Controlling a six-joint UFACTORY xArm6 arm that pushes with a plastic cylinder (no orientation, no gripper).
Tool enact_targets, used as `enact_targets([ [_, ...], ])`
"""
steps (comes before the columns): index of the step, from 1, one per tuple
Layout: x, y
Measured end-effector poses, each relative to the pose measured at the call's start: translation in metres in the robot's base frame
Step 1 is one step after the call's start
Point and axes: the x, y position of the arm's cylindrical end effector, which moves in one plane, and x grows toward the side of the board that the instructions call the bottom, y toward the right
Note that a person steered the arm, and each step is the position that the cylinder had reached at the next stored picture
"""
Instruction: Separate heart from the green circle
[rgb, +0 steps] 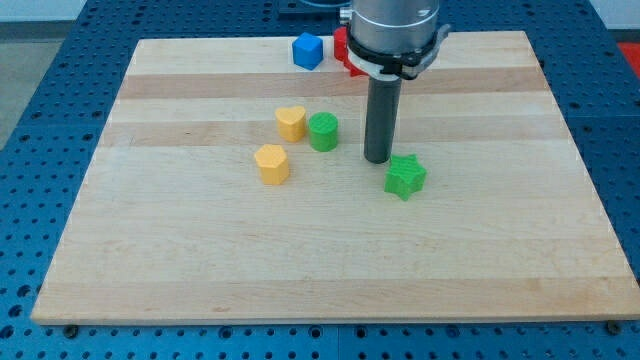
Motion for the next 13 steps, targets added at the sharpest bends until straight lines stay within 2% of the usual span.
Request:
enact_targets([
  [2,-0.004,0.057],
  [3,0.005,0.113],
  [4,0.035,0.126],
  [5,0.044,0.038],
  [6,0.041,-0.006],
  [7,0.041,-0.006],
  [8,0.058,0.006],
  [9,0.090,0.049],
  [10,0.075,0.031],
  [11,0.016,-0.008],
  [12,-0.021,-0.061],
  [13,-0.021,-0.015],
])
